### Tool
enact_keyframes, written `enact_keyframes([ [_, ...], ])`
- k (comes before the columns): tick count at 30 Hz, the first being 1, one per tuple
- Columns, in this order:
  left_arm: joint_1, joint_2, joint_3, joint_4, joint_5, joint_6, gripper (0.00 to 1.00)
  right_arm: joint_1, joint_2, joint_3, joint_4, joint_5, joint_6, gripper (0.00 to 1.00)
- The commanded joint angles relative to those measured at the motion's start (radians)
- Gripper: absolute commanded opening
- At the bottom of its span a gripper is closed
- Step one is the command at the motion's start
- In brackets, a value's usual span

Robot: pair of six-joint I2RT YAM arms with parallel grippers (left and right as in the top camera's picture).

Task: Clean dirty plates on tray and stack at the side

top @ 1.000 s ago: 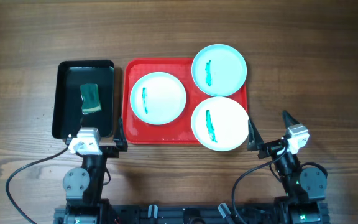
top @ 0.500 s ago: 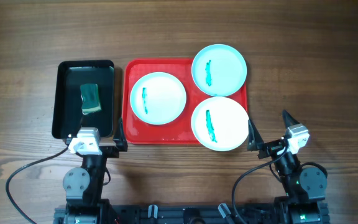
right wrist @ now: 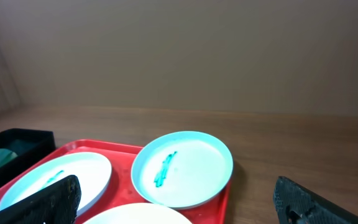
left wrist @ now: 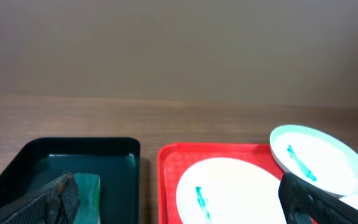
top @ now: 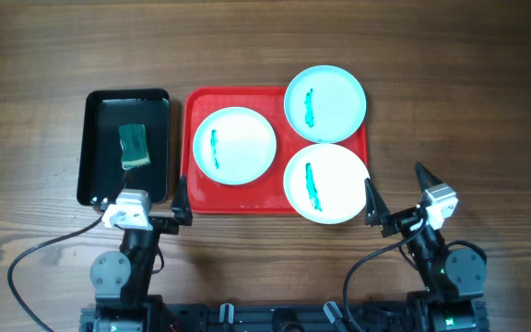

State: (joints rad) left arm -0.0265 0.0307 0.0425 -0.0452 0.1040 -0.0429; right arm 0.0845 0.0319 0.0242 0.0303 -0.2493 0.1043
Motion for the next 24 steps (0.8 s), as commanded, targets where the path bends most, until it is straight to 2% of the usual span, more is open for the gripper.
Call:
enact_keyframes([
  [1, -0.004, 0.086, 0.135, -0.063, 0.023, -0.003, 1.00, 0.004, 0.070, 0.105, 0.007, -0.042, 0.011, 1.00],
  [7, -0.004, 0.326, 0.408, -0.232, 0.028, -0.003, 1.00, 0.004, 0.288, 0.309, 0.002, -0.102, 0.005, 1.00],
  [12, -0.004, 0.621, 0.743, -0.480, 0.031, -0.003, 1.00, 0.004, 0.554, 0.553, -0.099, -0.142, 0.003, 1.00],
  [18, -0.004, 0.995, 1.163, -0.816, 0.037, -0.022, 1.00, 0.004, 0.869, 0.885, -0.380, -0.146, -0.002, 1.00],
  [22, -0.004, 1.256, 1.434, -1.061, 0.038, -0.026, 1.00, 0.004, 1.099, 1.132, -0.659, -0.187, -0.105, 1.00],
  [24, -0.004, 1.353, 1.520, -1.131, 0.039, -0.026, 1.00, 0.004, 1.187, 1.228, -0.760, -0.188, -0.126, 1.00],
])
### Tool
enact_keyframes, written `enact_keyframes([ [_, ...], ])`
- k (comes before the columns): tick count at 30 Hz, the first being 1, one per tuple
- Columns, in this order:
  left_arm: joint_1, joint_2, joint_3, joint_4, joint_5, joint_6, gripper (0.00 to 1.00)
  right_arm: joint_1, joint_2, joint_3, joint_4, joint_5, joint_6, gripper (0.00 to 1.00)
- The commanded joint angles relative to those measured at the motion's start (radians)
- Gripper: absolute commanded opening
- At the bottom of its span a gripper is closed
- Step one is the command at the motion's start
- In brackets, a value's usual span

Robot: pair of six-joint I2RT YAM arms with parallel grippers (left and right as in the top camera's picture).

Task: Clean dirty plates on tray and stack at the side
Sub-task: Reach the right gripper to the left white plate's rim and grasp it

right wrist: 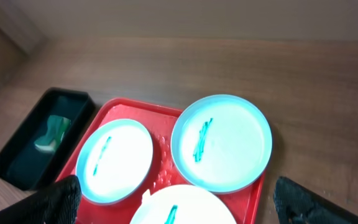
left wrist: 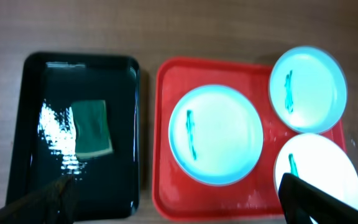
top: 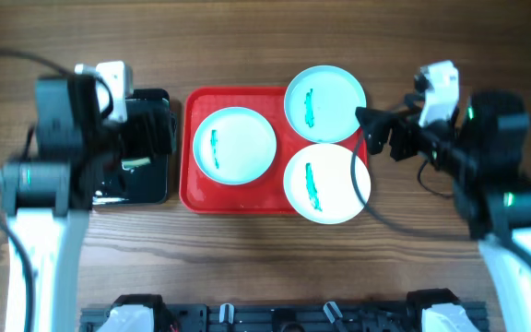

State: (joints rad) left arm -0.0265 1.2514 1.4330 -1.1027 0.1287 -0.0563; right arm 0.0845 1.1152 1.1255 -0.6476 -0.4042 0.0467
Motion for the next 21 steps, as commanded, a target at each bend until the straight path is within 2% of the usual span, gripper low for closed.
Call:
enact_keyframes([
  [1, -0.004, 0.169, 0.151, -0.084, 0.024, -0.012, 1.00, 0.004, 0.141, 0.160, -0.106, -0.035, -0.074, 1.00],
  [4, -0.004, 0.220, 0.154, -0.064, 0.049, -0.012, 1.00, 0.004, 0.203, 0.173, -0.075, -0.058, -0.058, 1.00],
  [6, -0.004, 0.252, 0.154, -0.058, 0.050, -0.012, 1.00, 0.004, 0.245, 0.173, -0.059, -0.090, 0.037, 1.00],
  [9, -0.004, 0.270, 0.153, -0.057, 0.050, -0.012, 1.00, 0.020, 0.325, 0.173, 0.010, -0.146, 0.068, 0.98],
  [12, -0.004, 0.270, 0.153, -0.037, 0.050, -0.012, 1.00, 0.083, 0.430, 0.187, 0.044, -0.129, 0.151, 0.88],
  [15, 0.001, 0.270, 0.153, -0.038, 0.014, -0.013, 1.00, 0.187, 0.565, 0.276, 0.005, -0.039, 0.214, 0.79],
  [21, 0.061, 0.278, 0.153, -0.045, -0.151, -0.192, 1.00, 0.344, 0.801, 0.498, -0.130, 0.166, 0.288, 0.64],
])
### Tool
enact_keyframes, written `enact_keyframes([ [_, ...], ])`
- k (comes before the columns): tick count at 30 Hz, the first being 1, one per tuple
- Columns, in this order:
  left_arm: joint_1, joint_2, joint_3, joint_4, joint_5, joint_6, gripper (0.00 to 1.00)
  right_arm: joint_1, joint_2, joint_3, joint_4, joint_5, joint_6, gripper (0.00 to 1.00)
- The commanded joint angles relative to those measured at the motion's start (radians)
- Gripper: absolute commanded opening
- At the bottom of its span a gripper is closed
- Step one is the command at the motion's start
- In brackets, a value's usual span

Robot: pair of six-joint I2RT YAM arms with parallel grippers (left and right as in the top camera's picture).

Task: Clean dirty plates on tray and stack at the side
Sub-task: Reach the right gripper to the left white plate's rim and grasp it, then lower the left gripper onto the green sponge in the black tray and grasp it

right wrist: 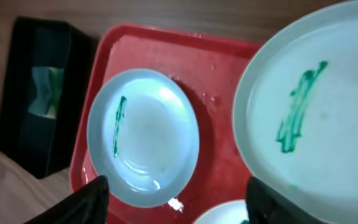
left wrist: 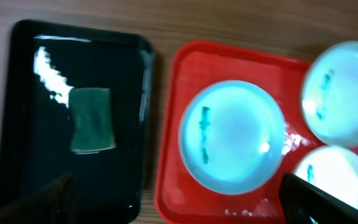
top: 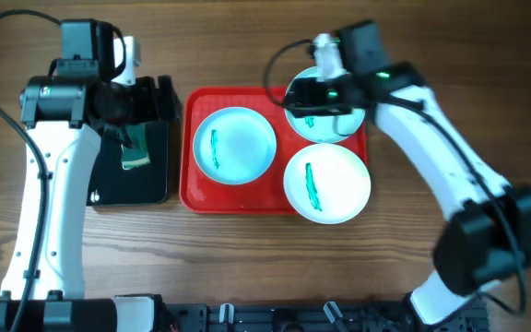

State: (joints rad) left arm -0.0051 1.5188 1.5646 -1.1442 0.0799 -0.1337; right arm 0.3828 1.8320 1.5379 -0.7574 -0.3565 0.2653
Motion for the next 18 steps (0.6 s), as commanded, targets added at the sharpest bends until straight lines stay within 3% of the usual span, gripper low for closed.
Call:
enact_keyframes([
  [1, 0.055, 0.015, 0.021, -0.008, -0.100, -0.122, 0.99, 0.060, 0.115, 0.092, -0.019, 0.118, 0.080, 0.60],
  [4, 0.091, 0.040, 0.021, -0.027, -0.101, -0.126, 0.96, 0.098, 0.216, 0.092, -0.017, 0.119, 0.129, 0.50],
  [8, 0.108, 0.101, 0.019, -0.028, -0.101, -0.126, 0.95, 0.125, 0.296, 0.092, -0.006, 0.118, 0.157, 0.44],
  [14, 0.108, 0.193, 0.019, -0.027, -0.101, -0.126, 0.92, 0.130, 0.349, 0.090, -0.001, 0.149, 0.241, 0.26],
  [18, 0.108, 0.247, 0.019, -0.027, -0.101, -0.126, 0.91, 0.131, 0.389, 0.090, 0.005, 0.151, 0.261, 0.19],
])
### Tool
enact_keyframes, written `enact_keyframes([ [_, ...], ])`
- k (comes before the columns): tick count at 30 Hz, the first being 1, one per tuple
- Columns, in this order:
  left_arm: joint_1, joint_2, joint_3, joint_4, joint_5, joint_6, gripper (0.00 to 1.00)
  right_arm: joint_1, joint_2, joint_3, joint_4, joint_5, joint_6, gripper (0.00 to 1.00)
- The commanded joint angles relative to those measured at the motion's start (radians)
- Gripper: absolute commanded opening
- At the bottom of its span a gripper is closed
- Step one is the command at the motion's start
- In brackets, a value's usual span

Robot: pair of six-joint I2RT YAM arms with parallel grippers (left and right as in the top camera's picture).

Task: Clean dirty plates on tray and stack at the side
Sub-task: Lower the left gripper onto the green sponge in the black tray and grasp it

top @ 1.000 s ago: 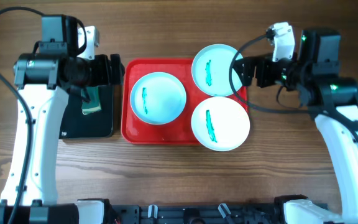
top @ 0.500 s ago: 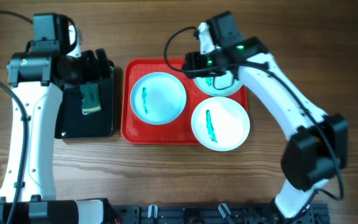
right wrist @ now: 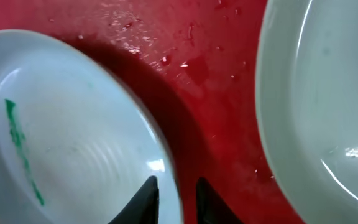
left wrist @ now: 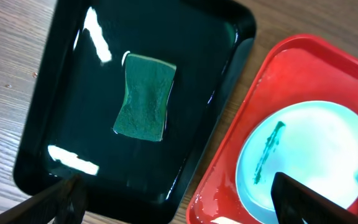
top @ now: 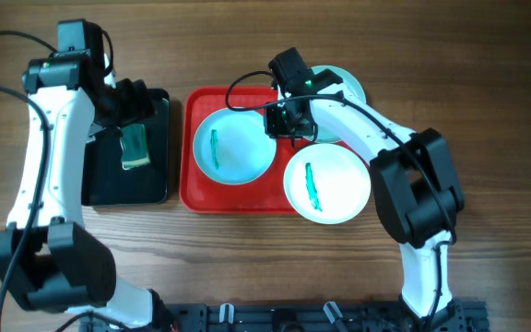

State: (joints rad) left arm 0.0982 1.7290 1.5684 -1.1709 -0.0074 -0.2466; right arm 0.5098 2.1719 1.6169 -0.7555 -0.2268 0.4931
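Three white plates smeared with green lie on the red tray (top: 196, 189): a left plate (top: 229, 148), a far right plate (top: 344, 81) partly under my right arm, and a near right plate (top: 325, 182). My right gripper (top: 280, 121) is shut on the left plate (right wrist: 73, 143), its fingertips (right wrist: 146, 193) either side of that plate's right rim. A green sponge (left wrist: 145, 98) lies in the black tray (left wrist: 36, 124). My left gripper (left wrist: 179, 202) hangs open above the black tray's right side, with nothing between its fingers.
The black tray (top: 95, 189) sits just left of the red tray on a wooden table (top: 487, 111). The far right plate (right wrist: 322, 93) lies close beside my right fingers. Cables trail from both arms.
My right gripper has dropped from above the far right plate to the left plate's right rim and has gone from wide open to shut on it. My left gripper has shifted slightly over the black tray.
Both arms were folded at the table's near edge, grippers open. Then they stood raised over the black tray and beside the right plates. Then the right gripper hung open above the plates. Now it grips the left plate's rim; the left stays open over the sponge tray.
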Motion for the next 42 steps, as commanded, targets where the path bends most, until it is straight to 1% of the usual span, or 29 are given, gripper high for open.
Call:
enact_keyframes([
  [1, 0.005, 0.045, 0.016, 0.000, -0.014, -0.013, 0.90, 0.004, 0.056, 0.011, 0.003, 0.021, 0.034, 0.19],
  [2, 0.005, 0.054, 0.016, 0.003, -0.014, -0.013, 0.89, 0.004, 0.056, 0.011, 0.003, 0.021, 0.034, 0.18],
  [4, 0.005, 0.073, 0.016, 0.004, -0.028, -0.018, 0.85, 0.004, 0.056, 0.011, 0.004, 0.022, 0.037, 0.13],
  [5, 0.005, 0.078, 0.016, 0.004, -0.040, -0.026, 0.85, 0.004, 0.056, 0.011, 0.004, 0.026, 0.042, 0.10],
  [6, 0.005, 0.087, 0.016, 0.004, -0.057, -0.027, 0.82, 0.004, 0.058, 0.011, 0.006, 0.028, 0.052, 0.05],
  [7, 0.005, 0.093, 0.016, 0.005, -0.063, -0.027, 0.81, 0.004, 0.058, 0.011, 0.006, 0.034, 0.060, 0.04],
  [9, 0.005, 0.109, 0.016, 0.013, -0.066, -0.027, 0.73, 0.004, 0.058, 0.011, 0.005, 0.037, 0.060, 0.04],
  [10, 0.005, 0.120, 0.016, 0.019, -0.066, -0.027, 0.63, 0.004, 0.059, 0.011, 0.005, 0.037, 0.060, 0.04],
  [11, 0.005, 0.129, 0.015, 0.026, -0.066, -0.027, 0.56, 0.004, 0.060, 0.011, 0.005, 0.037, 0.060, 0.04],
  [12, 0.005, 0.137, 0.014, 0.034, -0.066, -0.027, 0.53, 0.004, 0.060, 0.011, 0.005, 0.037, 0.060, 0.04],
  [16, 0.006, 0.198, 0.013, 0.049, -0.142, -0.023, 0.54, 0.004, 0.060, 0.011, 0.007, 0.037, 0.060, 0.04],
  [20, 0.018, 0.246, 0.013, 0.065, -0.167, -0.020, 0.54, 0.004, 0.060, 0.011, 0.008, 0.037, 0.060, 0.04],
  [21, 0.023, 0.259, 0.013, 0.072, -0.166, -0.014, 0.58, 0.004, 0.060, 0.011, 0.007, 0.037, 0.060, 0.04],
  [23, 0.025, 0.285, 0.013, 0.084, -0.162, 0.023, 0.60, 0.004, 0.060, 0.011, 0.008, 0.036, 0.061, 0.05],
  [26, 0.025, 0.319, 0.013, 0.091, -0.162, 0.041, 0.57, 0.004, 0.060, 0.011, 0.011, 0.032, 0.061, 0.04],
  [27, 0.025, 0.329, 0.012, 0.092, -0.162, 0.041, 0.54, 0.004, 0.060, 0.011, 0.011, 0.032, 0.061, 0.04],
  [28, 0.025, 0.335, 0.011, 0.093, -0.162, 0.041, 0.49, 0.004, 0.060, 0.011, 0.011, 0.032, 0.060, 0.04],
  [29, 0.025, 0.343, 0.008, 0.100, -0.162, 0.041, 0.40, 0.004, 0.060, 0.011, 0.011, 0.032, 0.060, 0.04],
  [30, 0.025, 0.348, 0.002, 0.106, -0.162, 0.041, 0.28, 0.004, 0.060, 0.011, 0.011, 0.032, 0.061, 0.04],
  [31, 0.025, 0.355, -0.003, 0.109, -0.162, 0.041, 0.22, 0.004, 0.060, 0.011, 0.011, 0.032, 0.060, 0.04],
  [38, 0.025, 0.380, -0.066, 0.163, -0.161, 0.041, 0.26, 0.004, 0.060, 0.011, 0.011, 0.032, 0.060, 0.04],
  [40, 0.025, 0.385, -0.079, 0.178, -0.158, 0.041, 0.26, 0.005, 0.060, 0.011, 0.011, 0.032, 0.061, 0.04],
  [42, 0.025, 0.388, -0.080, 0.188, -0.135, 0.054, 0.23, 0.004, 0.060, 0.011, 0.013, 0.025, 0.061, 0.04],
])
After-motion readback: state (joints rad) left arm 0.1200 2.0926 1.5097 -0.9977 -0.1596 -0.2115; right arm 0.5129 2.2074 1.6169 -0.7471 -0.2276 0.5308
